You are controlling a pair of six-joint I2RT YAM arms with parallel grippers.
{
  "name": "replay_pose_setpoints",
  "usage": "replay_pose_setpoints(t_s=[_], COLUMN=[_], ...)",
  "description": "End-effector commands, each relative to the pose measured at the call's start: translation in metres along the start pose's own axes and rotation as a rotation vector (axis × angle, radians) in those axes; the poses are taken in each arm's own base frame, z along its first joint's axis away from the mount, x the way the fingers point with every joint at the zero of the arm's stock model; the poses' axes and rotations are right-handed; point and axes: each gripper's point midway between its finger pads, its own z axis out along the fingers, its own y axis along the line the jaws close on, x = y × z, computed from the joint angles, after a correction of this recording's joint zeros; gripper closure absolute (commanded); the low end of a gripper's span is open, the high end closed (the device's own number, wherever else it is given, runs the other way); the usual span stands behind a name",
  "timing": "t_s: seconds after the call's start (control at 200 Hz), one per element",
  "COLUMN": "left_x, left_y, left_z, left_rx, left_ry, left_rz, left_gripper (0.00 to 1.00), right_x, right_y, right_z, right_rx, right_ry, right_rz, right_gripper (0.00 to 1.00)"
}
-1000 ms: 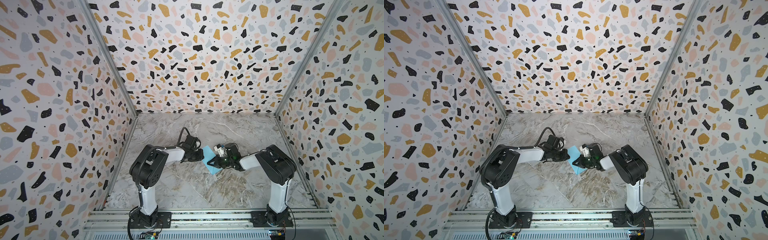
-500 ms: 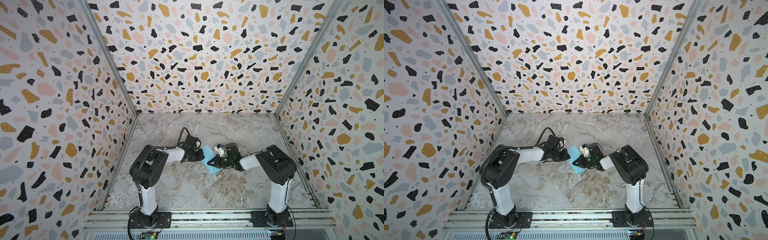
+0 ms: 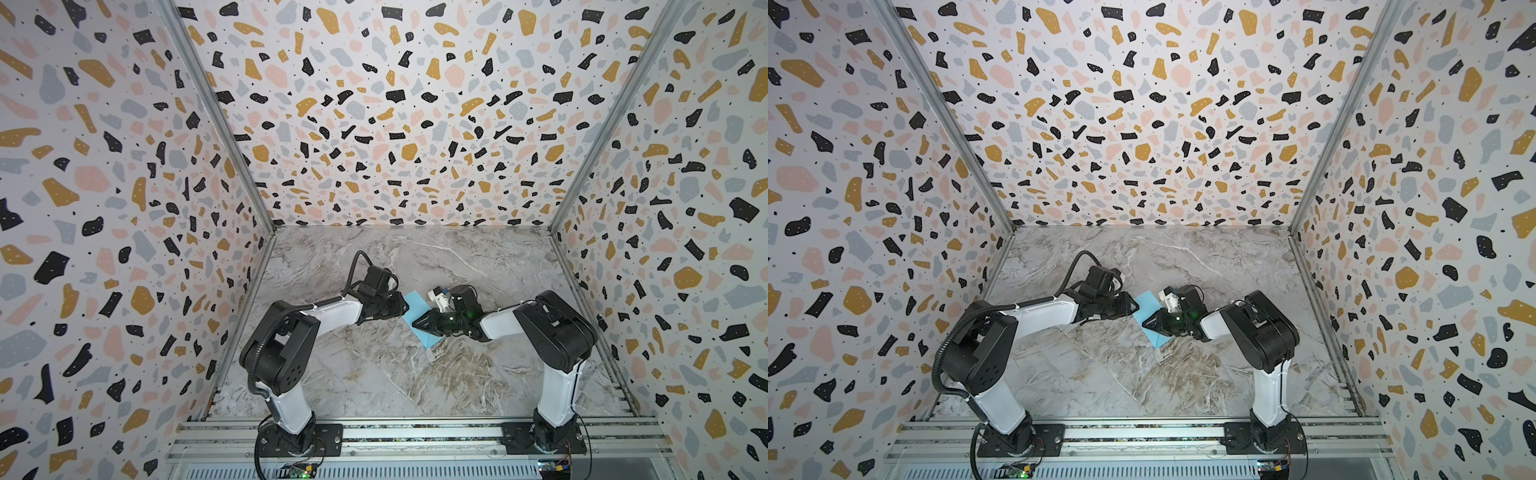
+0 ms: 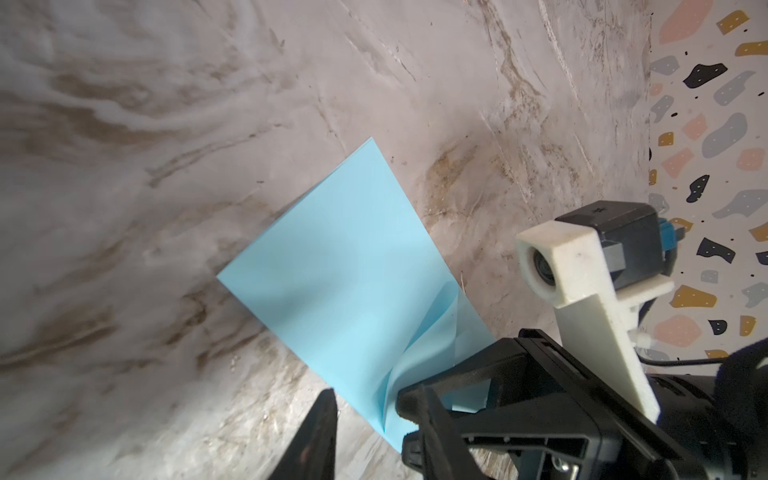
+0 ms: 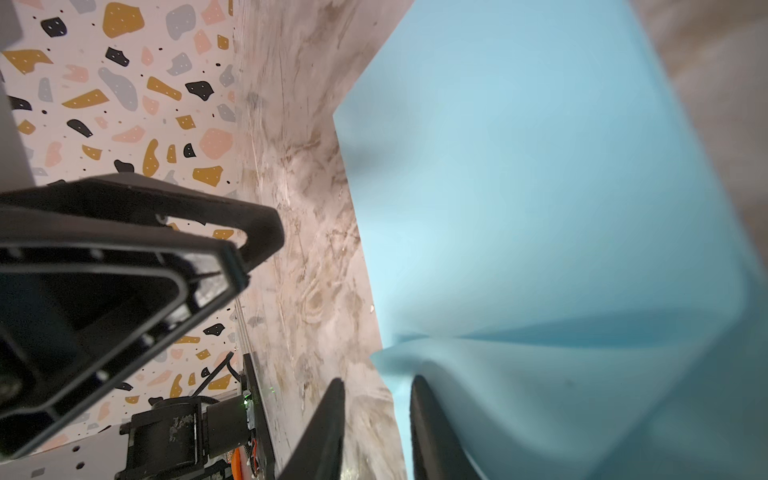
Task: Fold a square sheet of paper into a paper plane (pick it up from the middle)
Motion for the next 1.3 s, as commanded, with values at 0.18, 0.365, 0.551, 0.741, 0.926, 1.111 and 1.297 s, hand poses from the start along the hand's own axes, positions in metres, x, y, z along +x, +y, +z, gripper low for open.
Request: replay_pose_setpoints(t_s=[0.18, 0.365, 0.551, 0.741, 0.926, 1.111, 1.297], left_x=[0.013, 0.029, 0.041, 0.046, 0.049, 0.056, 0.062], left_y=[-0.019, -0.029, -0.025, -0.016, -0.004, 0.012, 0.022], left_z=[-0.001, 0.012, 0.025, 0.034, 0.039, 0.043, 0.042], left_rx=[0.062, 0.085, 0.066, 0.031, -0.018, -0.079, -0.121], left_ry=[0.009, 0.056, 0.098, 0.122, 0.134, 0.153, 0.173], left_rz=[0.036, 0.063, 0.071, 0.076, 0.084, 0.090, 0.098], left_gripper=[0.81, 0.91, 0.97, 1.00, 1.00, 1.00, 1.00], right_x=[0.015, 0.016, 0.016, 0.017, 0.016, 0.011, -0.001], right_y=[-0.033, -0.037, -0.037, -0.036, -0.035, -0.026, 0.003], right_z=[-0.004, -0.003, -0.003, -0.003, -0.004, -0.004, -0.013], right_rx=[0.142, 0.159, 0.162, 0.158, 0.155, 0.129, 0.044], right_ry=[0.030, 0.036, 0.036, 0.040, 0.038, 0.032, 0.018], right_rz=[0.058, 0.062, 0.060, 0.061, 0.059, 0.044, -0.016], right_gripper=[0.93, 1.00, 1.00, 1.00, 1.00, 1.00, 0.99])
